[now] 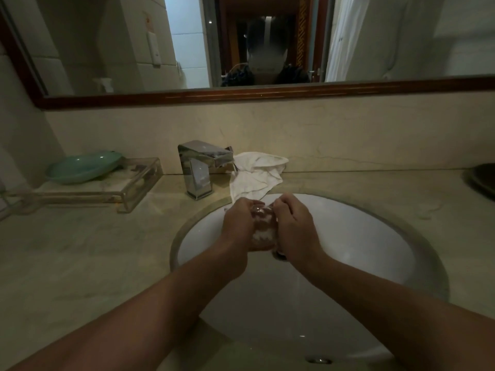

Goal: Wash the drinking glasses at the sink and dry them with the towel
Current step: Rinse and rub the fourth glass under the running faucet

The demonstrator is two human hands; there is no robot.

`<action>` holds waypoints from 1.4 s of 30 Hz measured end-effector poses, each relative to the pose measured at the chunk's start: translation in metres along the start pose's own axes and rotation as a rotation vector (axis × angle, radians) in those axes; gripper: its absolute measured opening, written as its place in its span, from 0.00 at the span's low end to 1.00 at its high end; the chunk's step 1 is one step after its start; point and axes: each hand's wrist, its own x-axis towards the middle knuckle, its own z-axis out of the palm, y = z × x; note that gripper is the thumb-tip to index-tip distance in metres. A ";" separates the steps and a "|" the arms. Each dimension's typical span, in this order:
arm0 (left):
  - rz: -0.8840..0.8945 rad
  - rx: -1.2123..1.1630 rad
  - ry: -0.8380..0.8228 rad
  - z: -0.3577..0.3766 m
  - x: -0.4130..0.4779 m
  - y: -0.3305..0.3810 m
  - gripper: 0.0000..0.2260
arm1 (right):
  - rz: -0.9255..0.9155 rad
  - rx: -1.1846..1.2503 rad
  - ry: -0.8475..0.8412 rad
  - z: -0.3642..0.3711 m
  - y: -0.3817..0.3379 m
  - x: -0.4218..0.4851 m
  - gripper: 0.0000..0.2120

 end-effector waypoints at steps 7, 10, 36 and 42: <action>-0.007 -0.022 -0.053 -0.003 -0.002 -0.004 0.12 | 0.097 0.073 -0.068 -0.005 -0.004 -0.001 0.11; 0.044 -0.020 -0.037 -0.003 -0.002 -0.003 0.12 | 0.083 0.067 -0.052 -0.004 -0.007 -0.001 0.11; 0.093 -0.046 -0.097 -0.006 0.001 -0.005 0.11 | -0.019 -0.073 -0.056 -0.003 -0.011 -0.004 0.11; 0.126 -0.046 -0.091 -0.010 0.000 -0.002 0.11 | -0.020 -0.048 -0.083 -0.004 -0.017 -0.005 0.11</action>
